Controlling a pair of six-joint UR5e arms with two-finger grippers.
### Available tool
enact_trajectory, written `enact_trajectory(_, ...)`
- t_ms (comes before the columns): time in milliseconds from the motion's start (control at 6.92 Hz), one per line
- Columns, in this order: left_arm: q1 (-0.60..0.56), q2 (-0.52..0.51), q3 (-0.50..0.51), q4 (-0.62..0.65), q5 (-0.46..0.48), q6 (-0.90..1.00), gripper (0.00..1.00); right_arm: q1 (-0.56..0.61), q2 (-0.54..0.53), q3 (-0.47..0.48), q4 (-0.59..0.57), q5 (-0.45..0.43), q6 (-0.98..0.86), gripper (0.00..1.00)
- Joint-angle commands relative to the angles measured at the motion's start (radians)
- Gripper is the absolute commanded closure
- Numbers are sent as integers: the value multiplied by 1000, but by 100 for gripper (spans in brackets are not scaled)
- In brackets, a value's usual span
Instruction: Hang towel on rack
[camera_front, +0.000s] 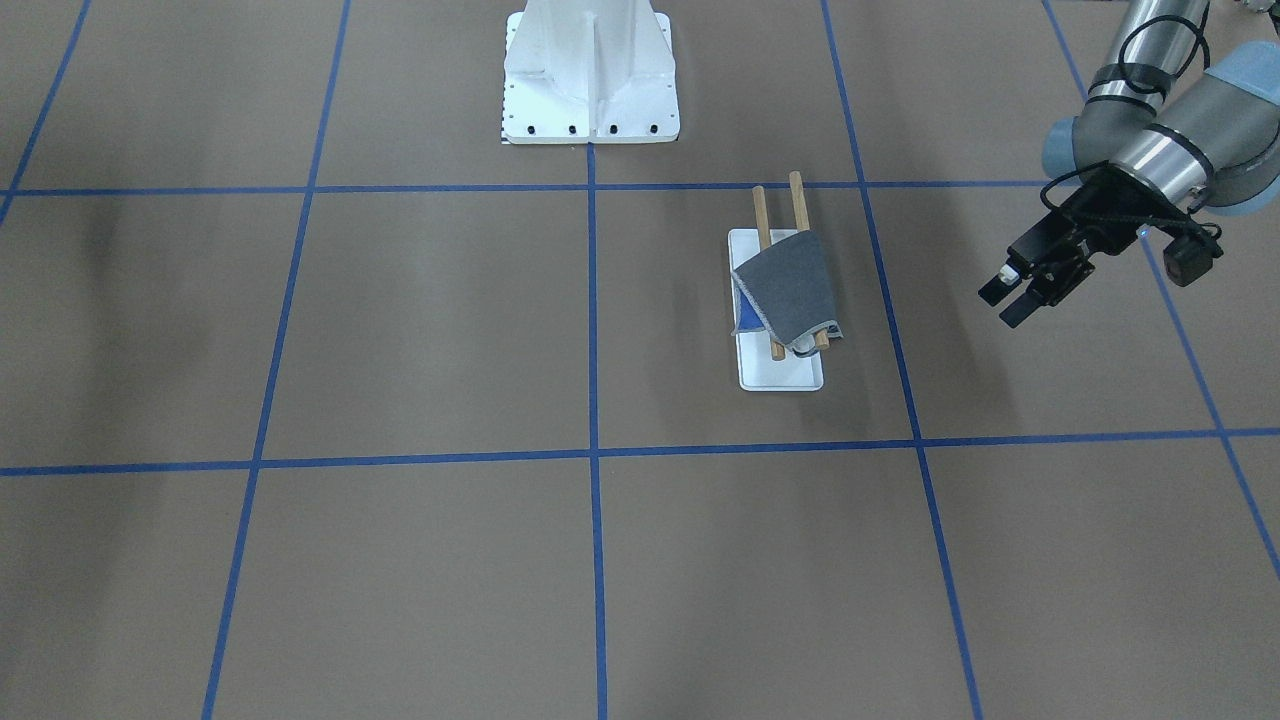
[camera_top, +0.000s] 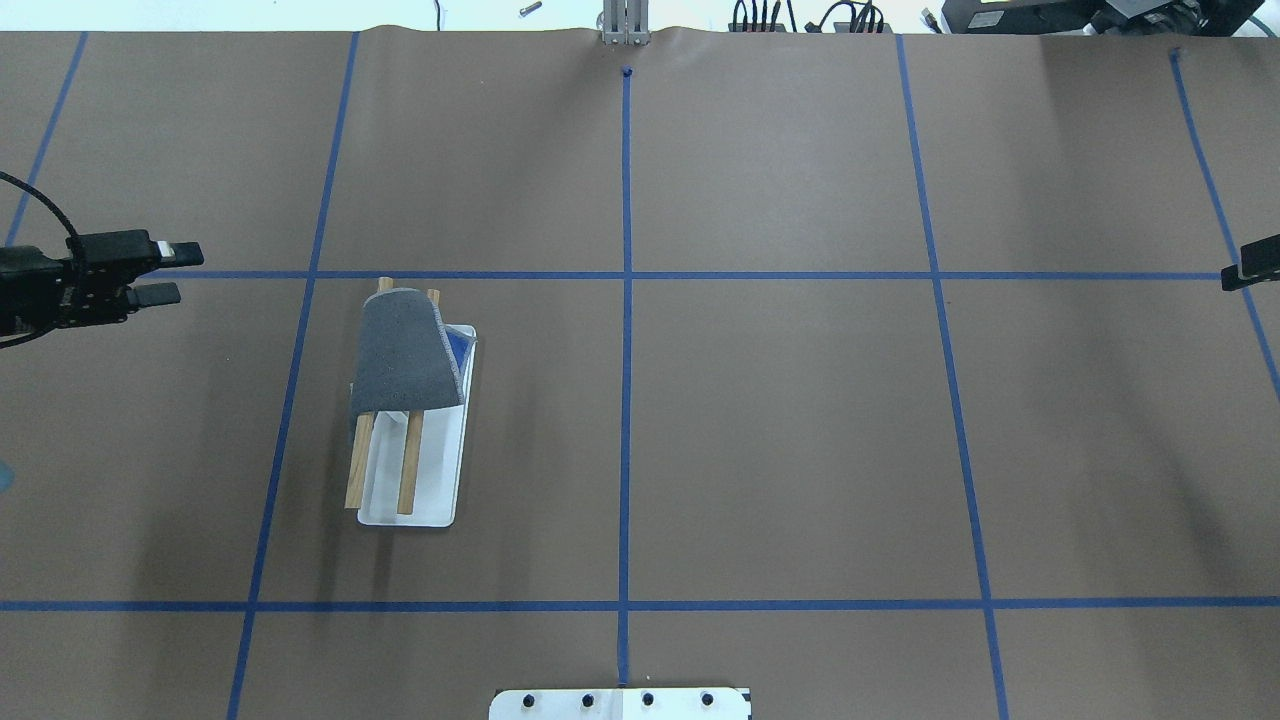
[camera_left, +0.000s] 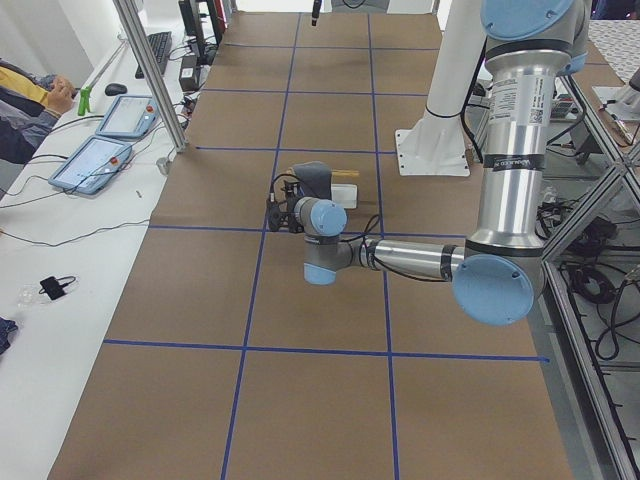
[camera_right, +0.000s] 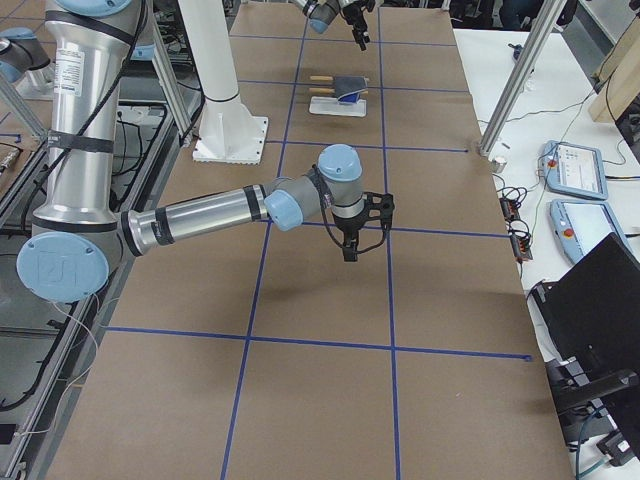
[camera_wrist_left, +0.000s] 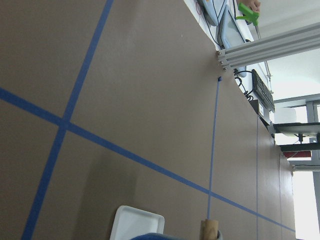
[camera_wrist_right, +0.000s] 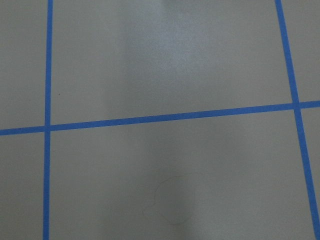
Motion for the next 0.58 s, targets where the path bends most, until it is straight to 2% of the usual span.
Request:
enact_trajectory(0, -91, 72, 5, 213, -10, 440, 2, 3, -8, -10, 0, 2, -31, 0)
enact_trajectory(289, -243, 74, 16, 451, 31, 868, 2, 12, -11, -23, -3, 1, -63, 0)
enact_trajectory(433, -295, 74, 19, 555, 63, 1145, 2, 25, -11, -39, -3, 2, -96, 0)
